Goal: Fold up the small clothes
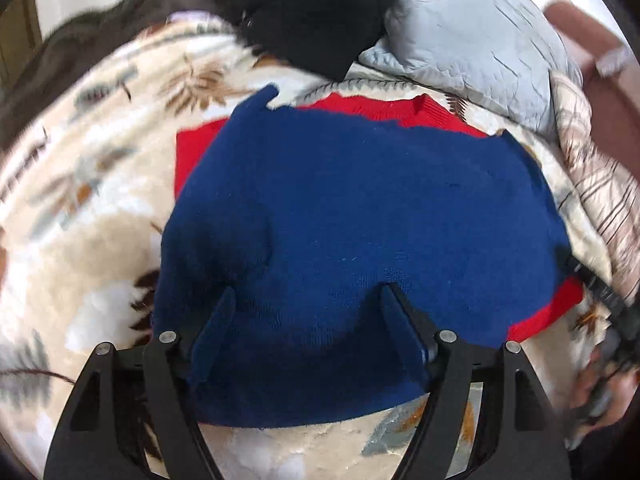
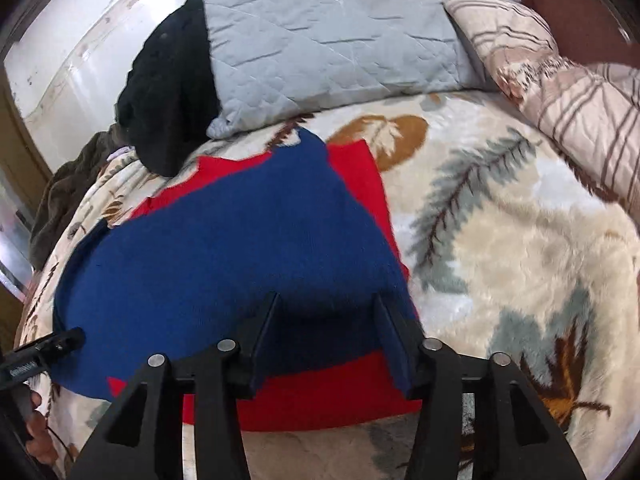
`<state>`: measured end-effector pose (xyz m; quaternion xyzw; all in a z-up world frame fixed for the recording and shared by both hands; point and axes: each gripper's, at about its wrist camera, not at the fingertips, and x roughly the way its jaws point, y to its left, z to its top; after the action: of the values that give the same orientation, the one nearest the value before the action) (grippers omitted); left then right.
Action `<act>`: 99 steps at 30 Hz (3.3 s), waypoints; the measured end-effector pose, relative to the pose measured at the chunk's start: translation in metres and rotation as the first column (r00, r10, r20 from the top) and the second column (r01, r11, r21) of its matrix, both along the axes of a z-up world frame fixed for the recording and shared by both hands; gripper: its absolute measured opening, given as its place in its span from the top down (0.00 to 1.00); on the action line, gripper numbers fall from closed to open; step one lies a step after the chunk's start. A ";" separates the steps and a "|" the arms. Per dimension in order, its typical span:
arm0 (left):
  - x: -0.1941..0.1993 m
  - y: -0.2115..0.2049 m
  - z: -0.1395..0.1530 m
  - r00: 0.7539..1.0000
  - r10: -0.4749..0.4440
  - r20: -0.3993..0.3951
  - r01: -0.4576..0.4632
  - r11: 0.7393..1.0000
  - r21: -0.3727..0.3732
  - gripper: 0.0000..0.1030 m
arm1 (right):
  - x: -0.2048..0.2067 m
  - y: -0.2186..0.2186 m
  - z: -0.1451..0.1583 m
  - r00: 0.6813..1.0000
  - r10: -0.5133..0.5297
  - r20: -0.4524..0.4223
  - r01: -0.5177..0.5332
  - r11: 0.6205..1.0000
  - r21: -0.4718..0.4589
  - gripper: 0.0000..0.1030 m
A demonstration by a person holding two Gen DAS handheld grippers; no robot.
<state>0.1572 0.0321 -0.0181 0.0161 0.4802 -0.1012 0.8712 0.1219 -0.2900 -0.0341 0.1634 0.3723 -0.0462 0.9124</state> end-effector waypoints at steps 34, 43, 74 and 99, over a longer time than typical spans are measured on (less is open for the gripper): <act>0.060 0.107 -0.003 0.962 0.233 -0.142 -0.259 0.944 -0.203 0.16 | -0.008 0.106 0.009 0.988 0.148 -0.037 -0.153 0.944 -0.293 0.37; 0.063 0.170 -0.005 0.927 0.295 -0.229 -0.366 0.841 -0.399 0.16 | -0.017 0.226 0.016 0.860 0.508 -0.054 -0.498 0.809 -0.313 0.32; 0.103 0.136 -0.026 0.942 -0.090 -0.324 -0.203 0.617 -0.760 0.15 | -0.027 0.315 0.003 0.770 0.637 0.041 -0.479 0.619 -0.623 0.81; 0.094 0.028 0.053 0.965 -0.088 -0.247 -0.088 0.778 -0.622 0.82 | -0.053 0.204 0.058 0.828 0.484 0.282 -0.355 0.843 -0.405 0.89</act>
<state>0.2510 0.0606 0.0345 -0.2882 0.5298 -0.2566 0.7553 0.0690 -0.0863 0.0243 -0.0759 0.2051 0.1277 0.9674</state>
